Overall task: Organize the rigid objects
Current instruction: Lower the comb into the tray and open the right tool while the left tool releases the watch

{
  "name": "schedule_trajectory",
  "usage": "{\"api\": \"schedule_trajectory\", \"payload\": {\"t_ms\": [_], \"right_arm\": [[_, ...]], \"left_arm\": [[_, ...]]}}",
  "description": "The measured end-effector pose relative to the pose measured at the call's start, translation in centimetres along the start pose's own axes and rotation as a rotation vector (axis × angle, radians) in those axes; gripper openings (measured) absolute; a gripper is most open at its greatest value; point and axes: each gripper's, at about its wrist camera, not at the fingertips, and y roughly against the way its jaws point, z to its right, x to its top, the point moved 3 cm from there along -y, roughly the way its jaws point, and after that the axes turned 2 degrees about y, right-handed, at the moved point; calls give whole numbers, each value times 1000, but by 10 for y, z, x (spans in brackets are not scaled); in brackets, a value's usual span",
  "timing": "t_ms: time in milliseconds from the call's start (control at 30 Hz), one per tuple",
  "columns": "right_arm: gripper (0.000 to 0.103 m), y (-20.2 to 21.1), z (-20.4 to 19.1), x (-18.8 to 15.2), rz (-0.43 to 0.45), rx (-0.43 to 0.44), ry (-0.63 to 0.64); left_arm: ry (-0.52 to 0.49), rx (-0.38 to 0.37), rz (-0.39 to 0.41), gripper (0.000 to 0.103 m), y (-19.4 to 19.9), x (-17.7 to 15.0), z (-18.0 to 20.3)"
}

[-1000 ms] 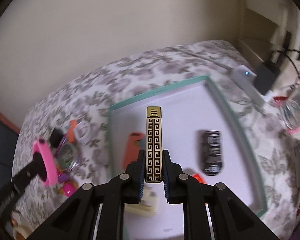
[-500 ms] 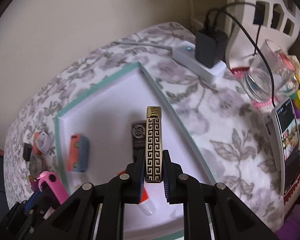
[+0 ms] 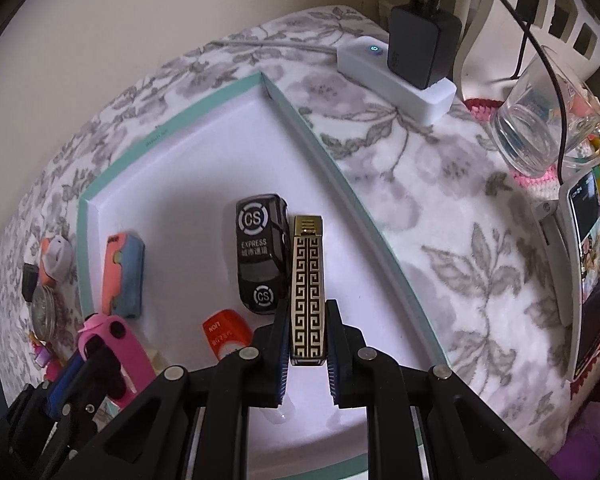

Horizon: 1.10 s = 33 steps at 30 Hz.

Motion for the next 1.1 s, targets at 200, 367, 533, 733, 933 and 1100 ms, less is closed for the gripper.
{"api": "schedule_trajectory", "payload": {"t_ms": [200, 367, 533, 733, 933, 1100], "right_arm": [[17, -4, 1, 0, -13, -4, 2], [19, -6, -1, 0, -18, -5, 8], [20, -6, -2, 1, -14, -6, 8], [22, -1, -4, 2, 1, -27, 31], [26, 8, -7, 5, 32, -37, 50], [37, 17, -14, 6, 68, -30, 74]], "left_arm": [[-22, 16, -13, 12, -7, -3, 2], [-14, 11, -14, 13, -6, -2, 0], [2, 4, -15, 24, -4, 1, -1], [49, -16, -5, 29, 5, 6, -11], [110, -2, 28, 42, 16, 14, -28], [185, 14, 33, 50, 19, 16, -49]]}}
